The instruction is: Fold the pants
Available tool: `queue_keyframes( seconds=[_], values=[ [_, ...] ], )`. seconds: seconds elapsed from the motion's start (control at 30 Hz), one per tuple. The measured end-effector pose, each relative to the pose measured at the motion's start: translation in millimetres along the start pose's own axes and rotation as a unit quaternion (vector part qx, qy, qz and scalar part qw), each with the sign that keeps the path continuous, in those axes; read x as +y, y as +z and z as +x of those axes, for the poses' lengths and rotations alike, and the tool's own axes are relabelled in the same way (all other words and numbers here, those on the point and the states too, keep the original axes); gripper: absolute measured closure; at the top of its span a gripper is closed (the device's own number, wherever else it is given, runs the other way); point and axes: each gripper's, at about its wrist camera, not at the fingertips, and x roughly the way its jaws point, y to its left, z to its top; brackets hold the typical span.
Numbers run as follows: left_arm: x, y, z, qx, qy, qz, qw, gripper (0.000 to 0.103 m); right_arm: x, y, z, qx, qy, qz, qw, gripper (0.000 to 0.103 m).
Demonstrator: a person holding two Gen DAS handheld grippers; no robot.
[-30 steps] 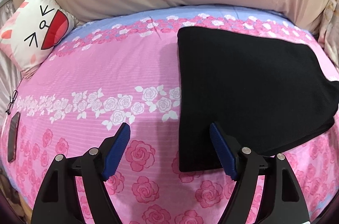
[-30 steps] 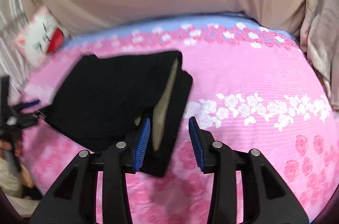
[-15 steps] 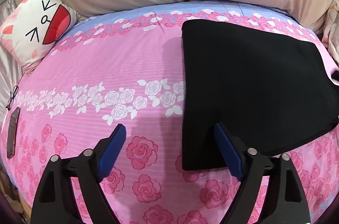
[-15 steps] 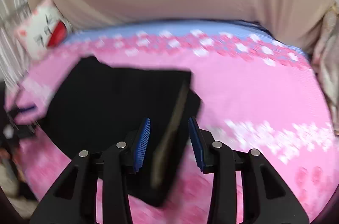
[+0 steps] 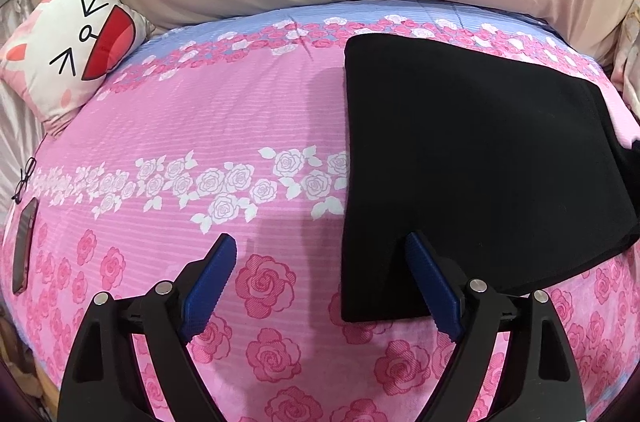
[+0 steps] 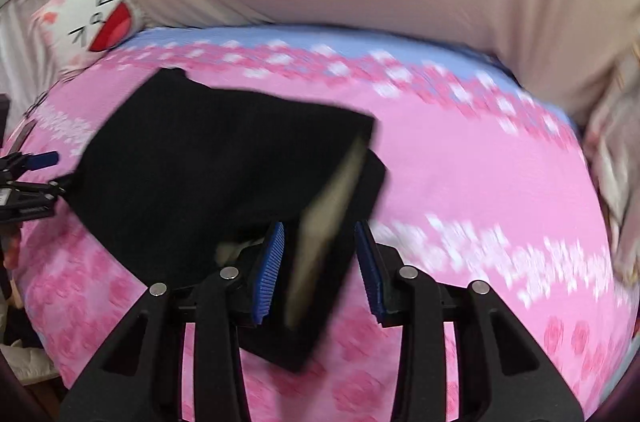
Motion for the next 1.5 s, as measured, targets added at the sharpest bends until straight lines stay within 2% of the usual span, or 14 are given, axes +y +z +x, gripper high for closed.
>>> queue_keyframes(
  seconds=[0.07,0.33,0.53,0.7,0.83,0.97,1.03,1.1,1.13,1.17,1.2,1.27,1.37,1.5],
  values=[
    [0,0,0,0.000,0.001,0.001,1.0000,0.019,5,9,7,0.008,0.050,0.004,0.999,0.067],
    [3,-2,0,0.003,-0.011,0.001,0.9999,0.019,-39,-1,18,0.049,0.105,0.068,0.991,0.065],
    [-1,1,2,0.003,-0.006,0.007,1.0000,0.019,-38,-6,24,0.070,0.164,0.022,0.984,0.068],
    [-1,2,4,0.009,-0.006,0.005,0.9999,0.019,-48,18,47,0.088,0.188,-0.002,0.978,0.073],
    [-3,2,4,0.010,0.007,0.010,0.9999,0.019,-36,27,70,0.108,0.213,-0.010,0.971,0.068],
    [1,3,5,0.017,-0.001,0.003,0.9998,0.018,-51,26,48,0.092,0.190,0.023,0.977,0.093],
    [1,4,6,0.019,-0.006,0.002,0.9998,0.017,-66,16,34,0.071,0.151,0.046,0.985,0.103],
    [1,4,6,0.017,0.000,0.003,0.9998,0.016,-96,-14,41,0.086,0.051,0.088,0.991,0.103],
    [0,4,7,0.017,0.000,0.003,0.9998,0.016,-107,-25,45,0.098,0.055,0.112,0.987,0.103],
    [0,4,7,0.017,0.000,0.003,0.9998,0.016,-120,-36,37,0.073,0.073,0.157,0.982,0.103],
    [0,5,6,0.017,0.001,0.005,0.9998,0.016,-120,-38,24,0.054,0.055,0.170,0.982,0.103],
    [0,8,-1,0.008,0.005,0.006,0.9999,0.017,-102,-26,-10,-0.005,0.049,0.153,0.987,0.101],
    [-5,17,-27,-0.034,-0.004,0.003,0.9994,0.017,-49,6,-41,-0.056,0.111,0.117,0.985,0.098],
    [-25,35,-32,-0.068,-0.013,0.016,0.9975,0.017,29,46,-8,-0.039,0.176,0.060,0.982,0.075]
  ],
)
